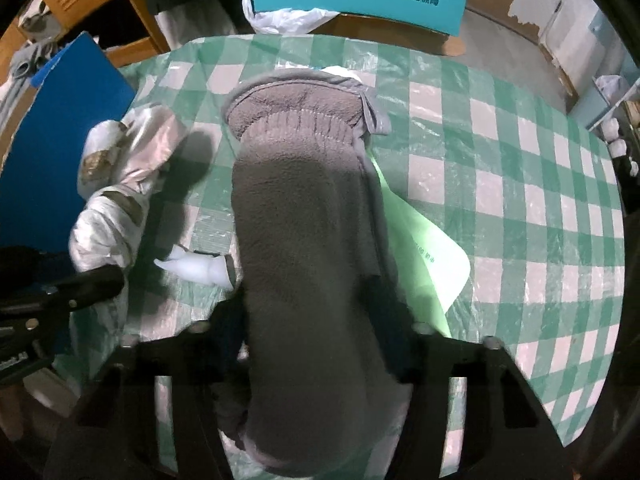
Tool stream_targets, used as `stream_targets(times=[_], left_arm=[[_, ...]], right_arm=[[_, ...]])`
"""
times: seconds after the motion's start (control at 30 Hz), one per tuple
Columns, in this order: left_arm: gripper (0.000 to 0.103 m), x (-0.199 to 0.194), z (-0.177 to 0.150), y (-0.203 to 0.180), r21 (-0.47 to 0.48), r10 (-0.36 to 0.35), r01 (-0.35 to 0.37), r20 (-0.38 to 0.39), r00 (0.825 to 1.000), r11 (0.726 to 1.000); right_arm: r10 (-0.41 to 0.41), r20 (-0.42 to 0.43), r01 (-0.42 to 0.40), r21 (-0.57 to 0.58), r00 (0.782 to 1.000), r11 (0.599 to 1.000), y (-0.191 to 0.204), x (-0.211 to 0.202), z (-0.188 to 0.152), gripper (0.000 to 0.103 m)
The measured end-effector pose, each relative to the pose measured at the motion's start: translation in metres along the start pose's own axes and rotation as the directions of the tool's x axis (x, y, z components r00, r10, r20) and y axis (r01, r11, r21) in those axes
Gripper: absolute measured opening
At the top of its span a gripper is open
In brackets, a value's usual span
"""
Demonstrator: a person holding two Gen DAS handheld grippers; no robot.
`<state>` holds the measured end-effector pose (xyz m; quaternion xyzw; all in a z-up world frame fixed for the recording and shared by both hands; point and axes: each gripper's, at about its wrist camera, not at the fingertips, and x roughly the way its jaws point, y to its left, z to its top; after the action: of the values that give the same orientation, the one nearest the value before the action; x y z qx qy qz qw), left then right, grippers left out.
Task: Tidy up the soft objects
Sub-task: 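Lift the grey fleece sock with the right tool while the left tool grasps the white sock bundle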
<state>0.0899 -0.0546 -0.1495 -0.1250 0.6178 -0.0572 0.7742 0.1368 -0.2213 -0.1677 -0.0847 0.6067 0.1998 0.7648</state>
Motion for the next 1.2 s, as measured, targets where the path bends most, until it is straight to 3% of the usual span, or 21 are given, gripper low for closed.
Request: stream_targets(times=[0.07, 0.23, 0.63, 1.2], left_arm=[[0.028, -0.003, 0.000, 0.001, 0.000, -0.004, 0.004, 0.001, 1.000, 1.000], [0.028, -0.011, -0.001, -0.001, 0.015, -0.004, 0.004, 0.016, 1.000, 1.000], [0.028, -0.034, -0.007, -0.010, 0.056, 0.003, -0.007, 0.063, 0.998, 0.998], [0.028, -0.070, -0.014, -0.017, 0.104, 0.007, -0.022, 0.139, 0.990, 0.994]], right_arm=[[0.001, -0.005, -0.001, -0.005, 1.000, 1.000, -0.001, 0.001, 0.000, 0.025], [0.002, 0.022, -0.002, -0.004, 1.000, 1.000, -0.005, -0.009, 0.000, 0.016], [0.079, 0.121, -0.082, 0.026, 0.990, 0.996, -0.008, -0.061, 0.000, 0.015], [0.125, 0.210, -0.134, 0.029, 0.970, 0.991, -0.008, -0.108, -0.005, 0.015]])
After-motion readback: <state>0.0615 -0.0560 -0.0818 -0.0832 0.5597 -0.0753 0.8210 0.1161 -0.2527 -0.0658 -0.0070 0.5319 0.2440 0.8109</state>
